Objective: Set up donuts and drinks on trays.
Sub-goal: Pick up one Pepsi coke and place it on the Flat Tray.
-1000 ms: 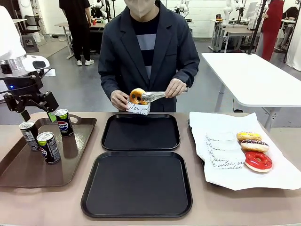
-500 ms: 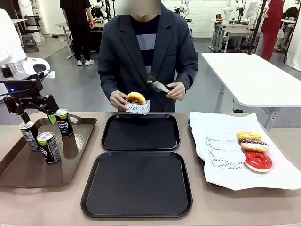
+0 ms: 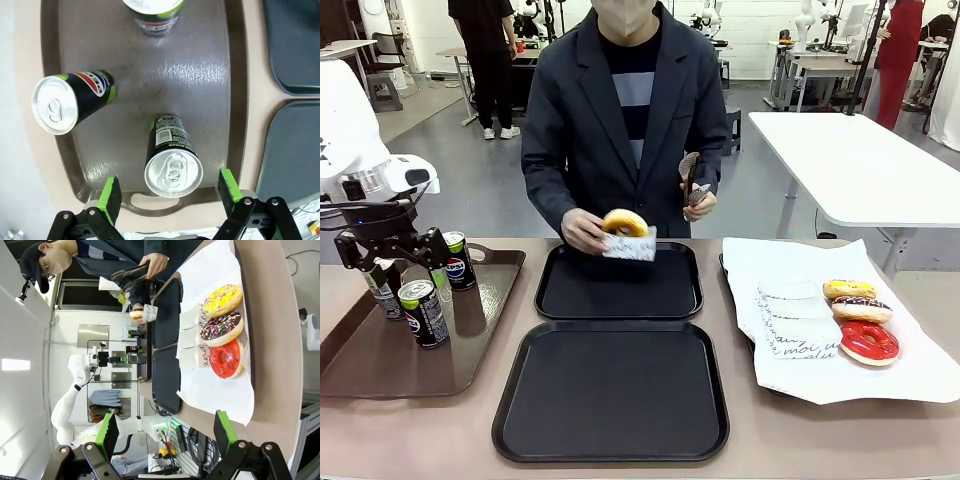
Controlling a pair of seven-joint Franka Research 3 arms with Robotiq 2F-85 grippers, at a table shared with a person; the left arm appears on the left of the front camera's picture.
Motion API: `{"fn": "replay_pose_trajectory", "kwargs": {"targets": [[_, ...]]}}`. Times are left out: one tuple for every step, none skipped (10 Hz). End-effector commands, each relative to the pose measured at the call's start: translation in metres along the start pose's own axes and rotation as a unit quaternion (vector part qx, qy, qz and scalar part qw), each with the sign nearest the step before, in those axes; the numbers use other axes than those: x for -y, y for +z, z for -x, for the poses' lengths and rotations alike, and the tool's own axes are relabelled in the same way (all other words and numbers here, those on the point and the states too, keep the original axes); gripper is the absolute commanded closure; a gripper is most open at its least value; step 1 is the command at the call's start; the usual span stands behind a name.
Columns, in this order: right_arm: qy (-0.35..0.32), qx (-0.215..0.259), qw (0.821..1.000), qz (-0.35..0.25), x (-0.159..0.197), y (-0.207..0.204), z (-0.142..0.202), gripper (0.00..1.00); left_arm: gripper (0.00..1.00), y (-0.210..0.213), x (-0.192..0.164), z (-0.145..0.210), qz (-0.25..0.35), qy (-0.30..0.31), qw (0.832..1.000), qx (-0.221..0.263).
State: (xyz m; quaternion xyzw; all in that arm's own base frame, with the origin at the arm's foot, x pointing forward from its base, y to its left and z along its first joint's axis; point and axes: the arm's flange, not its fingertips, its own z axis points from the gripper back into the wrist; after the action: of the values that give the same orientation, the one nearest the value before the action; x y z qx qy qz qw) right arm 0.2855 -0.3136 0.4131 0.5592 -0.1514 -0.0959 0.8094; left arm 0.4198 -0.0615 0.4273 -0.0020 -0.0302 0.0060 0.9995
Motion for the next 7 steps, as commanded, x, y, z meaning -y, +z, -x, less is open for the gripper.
{"fn": "replay_pose_trajectory", "kwargs": {"targets": [[0.002, 0.000, 1.000, -0.004, 0.000, 0.000, 0.001, 0.00, 0.00, -0.009, 0.006, -0.003, -0.021, 0.017, 1.000, 0.000], [0.002, 0.000, 1.000, -0.004, 0.000, 0.000, 0.001, 0.00, 0.00, -0.013, 0.008, -0.004, -0.018, 0.017, 1.000, -0.002], [0.002, 0.000, 1.000, -0.004, 0.000, 0.000, 0.001, 0.00, 0.00, -0.016, 0.011, -0.005, -0.016, 0.016, 1.000, -0.005], [0.002, 0.000, 1.000, -0.004, 0.000, 0.000, 0.001, 0.00, 0.00, -0.021, 0.013, -0.005, -0.016, 0.017, 1.000, -0.003], [0.002, 0.000, 1.000, -0.004, 0.000, 0.000, 0.001, 0.00, 0.00, -0.027, 0.014, -0.006, -0.017, 0.017, 1.000, -0.004], [0.002, 0.000, 1.000, -0.004, 0.000, 0.000, 0.001, 0.00, 0.00, -0.033, 0.014, -0.006, -0.021, 0.020, 1.000, -0.006], [0.002, 0.000, 1.000, -0.004, 0.000, 0.000, 0.001, 0.00, 0.00, -0.038, 0.013, -0.007, -0.027, 0.022, 0.999, -0.009]]}}
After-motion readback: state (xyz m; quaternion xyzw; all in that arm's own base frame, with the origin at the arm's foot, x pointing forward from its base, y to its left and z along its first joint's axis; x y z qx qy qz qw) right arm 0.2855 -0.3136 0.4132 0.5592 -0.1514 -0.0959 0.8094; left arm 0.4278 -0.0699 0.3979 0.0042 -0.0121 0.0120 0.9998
